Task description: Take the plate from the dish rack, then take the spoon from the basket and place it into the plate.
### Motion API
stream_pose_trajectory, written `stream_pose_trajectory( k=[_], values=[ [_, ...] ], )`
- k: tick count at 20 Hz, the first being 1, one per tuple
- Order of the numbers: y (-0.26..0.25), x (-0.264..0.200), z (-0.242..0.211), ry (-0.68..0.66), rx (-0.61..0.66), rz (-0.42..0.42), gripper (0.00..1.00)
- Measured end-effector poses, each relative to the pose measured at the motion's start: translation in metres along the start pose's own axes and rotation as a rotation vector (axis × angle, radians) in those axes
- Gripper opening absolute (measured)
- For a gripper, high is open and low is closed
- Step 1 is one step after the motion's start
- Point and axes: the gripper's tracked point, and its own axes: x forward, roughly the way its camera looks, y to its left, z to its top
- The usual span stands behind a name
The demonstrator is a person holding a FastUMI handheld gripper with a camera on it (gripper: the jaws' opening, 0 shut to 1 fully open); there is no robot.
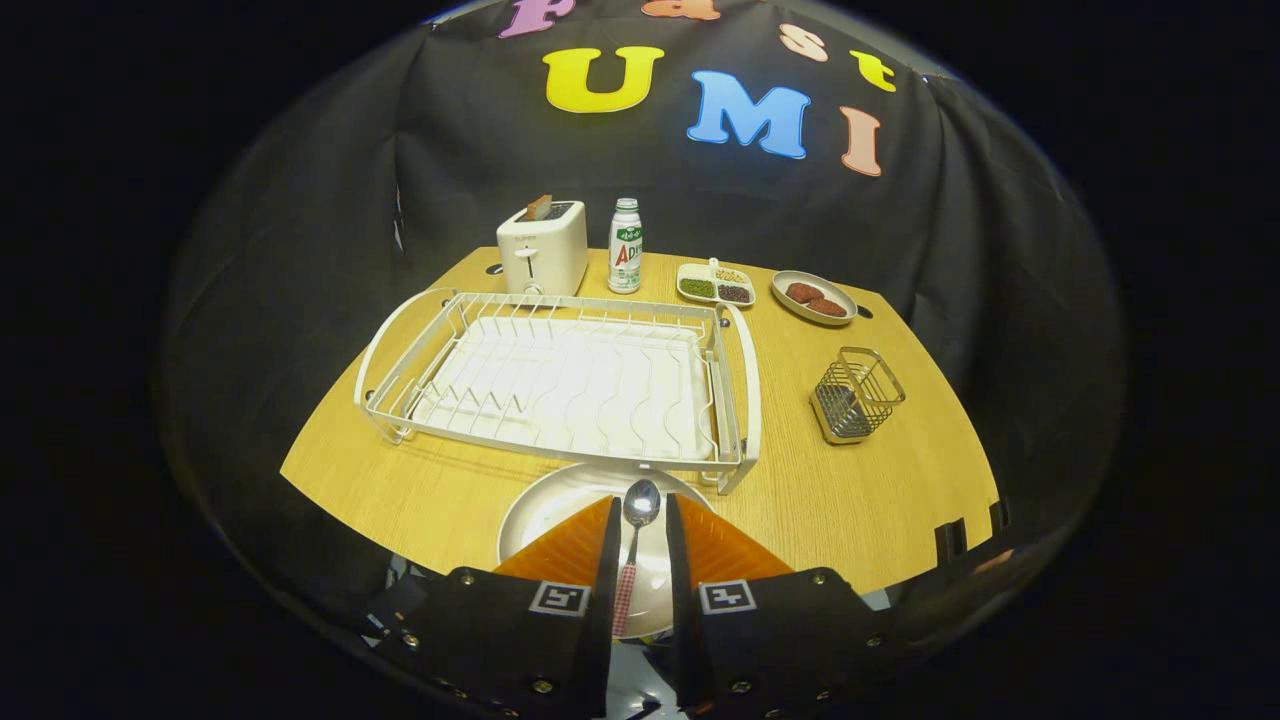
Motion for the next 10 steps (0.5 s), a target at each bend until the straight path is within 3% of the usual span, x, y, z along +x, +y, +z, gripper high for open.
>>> stream_pose_trajectory(
  k=[10],
  values=[
    [-0.014, -0.003, 0.013, -0.026, 0.006, -0.018, 0.26]
  ],
)
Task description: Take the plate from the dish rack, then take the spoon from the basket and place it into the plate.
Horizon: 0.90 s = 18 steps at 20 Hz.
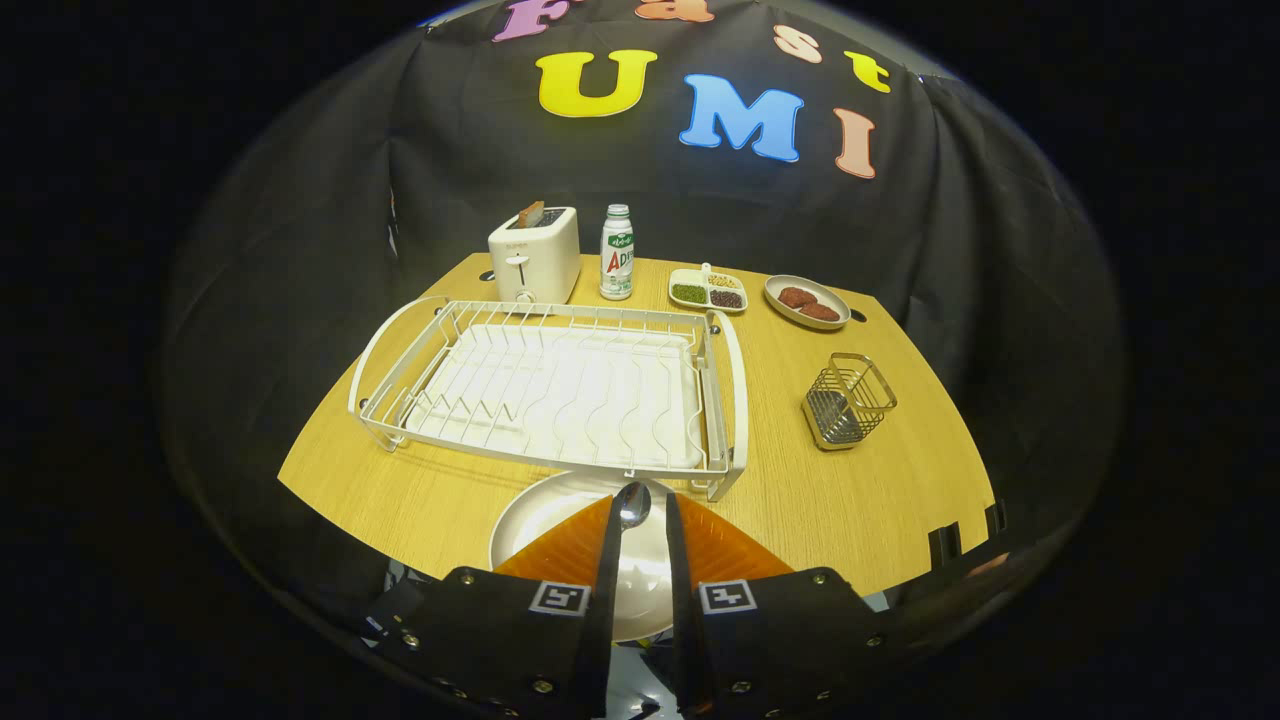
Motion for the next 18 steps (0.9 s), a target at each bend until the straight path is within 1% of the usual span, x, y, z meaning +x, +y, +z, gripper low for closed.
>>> stream_pose_trajectory(
  k=[4, 8, 10, 11, 12, 14, 16, 18],
  values=[
    [-0.021, -0.006, 0.022, -0.069, 0.0, -0.023, 0.26],
    [-0.045, -0.018, 0.069, -0.229, -0.012, -0.03, 0.27],
    [-0.063, -0.025, 0.093, -0.31, -0.011, -0.056, 0.63],
    [-0.07, -0.026, 0.106, -0.352, -0.008, -0.061, 0.84],
    [-0.074, -0.027, 0.12, -0.401, -0.004, -0.049, 0.84],
    [-0.087, -0.028, 0.148, -0.503, 0.003, -0.019, 0.97],
    [-0.103, -0.031, 0.169, -0.602, 0.0, 0.012, 0.98],
    [-0.134, -0.028, 0.192, -0.702, -0.013, -0.01, 0.98]
  ],
)
